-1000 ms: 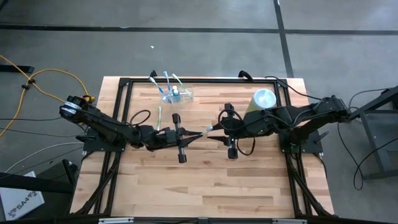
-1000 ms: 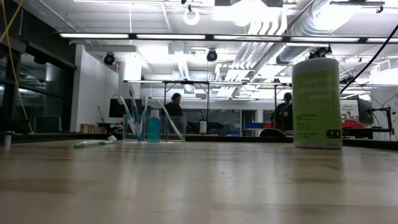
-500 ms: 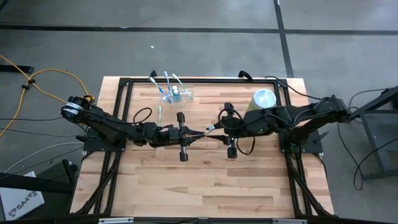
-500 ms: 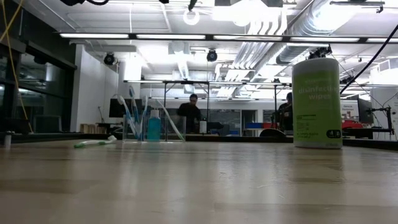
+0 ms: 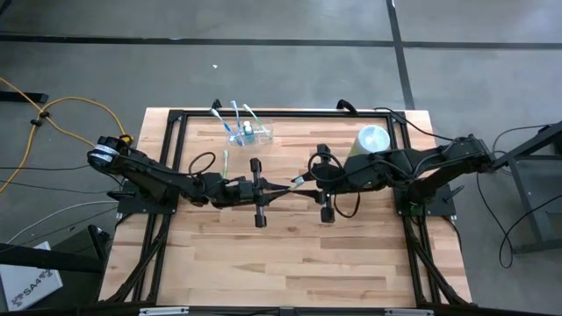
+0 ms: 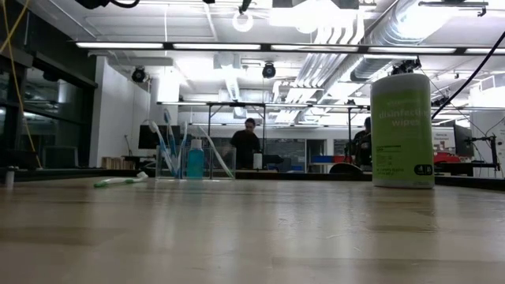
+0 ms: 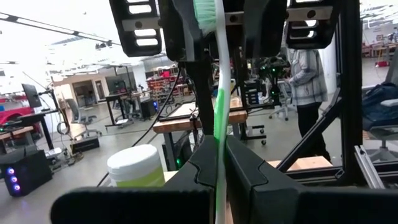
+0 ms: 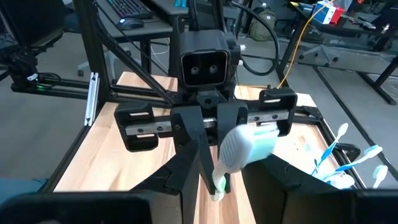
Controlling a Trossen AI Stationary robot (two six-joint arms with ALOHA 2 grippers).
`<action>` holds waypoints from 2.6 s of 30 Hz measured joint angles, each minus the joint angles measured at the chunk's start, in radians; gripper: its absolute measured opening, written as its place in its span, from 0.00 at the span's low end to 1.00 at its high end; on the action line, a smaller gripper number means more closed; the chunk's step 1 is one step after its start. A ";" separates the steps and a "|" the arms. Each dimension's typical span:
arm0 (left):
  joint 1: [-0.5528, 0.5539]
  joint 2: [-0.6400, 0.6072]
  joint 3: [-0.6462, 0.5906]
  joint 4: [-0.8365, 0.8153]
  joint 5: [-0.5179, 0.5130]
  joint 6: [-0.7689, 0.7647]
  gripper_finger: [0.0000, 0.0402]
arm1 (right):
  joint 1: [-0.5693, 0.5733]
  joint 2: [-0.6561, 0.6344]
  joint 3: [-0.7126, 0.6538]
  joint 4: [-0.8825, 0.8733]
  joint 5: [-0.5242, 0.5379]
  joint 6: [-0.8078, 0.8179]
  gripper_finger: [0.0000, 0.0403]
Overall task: Pick & Place toothbrushing station
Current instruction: Put the right green toothbrush into the right section of the transparent organizer
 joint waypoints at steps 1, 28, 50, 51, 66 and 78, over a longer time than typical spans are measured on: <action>0.000 0.000 0.000 0.002 0.000 0.000 0.01 | 0.000 0.000 0.000 -0.005 0.001 0.003 0.26; -0.001 0.000 0.000 0.013 0.001 0.003 0.01 | -0.006 0.000 0.000 -0.024 -0.003 0.011 0.04; -0.037 -0.001 -0.002 -0.100 -0.152 -0.009 0.35 | -0.043 0.000 0.000 -0.079 0.000 0.049 0.01; -0.050 -0.001 -0.002 -0.100 -0.185 0.010 0.37 | -0.053 0.000 0.000 -0.081 0.000 0.051 0.01; -0.369 0.000 -0.002 -0.098 -0.761 0.206 0.39 | -0.370 0.014 -0.189 0.258 -0.267 0.048 0.01; -0.465 0.003 -0.002 -0.230 -0.936 0.083 0.39 | -0.628 0.207 -0.231 0.513 -0.486 -0.006 0.01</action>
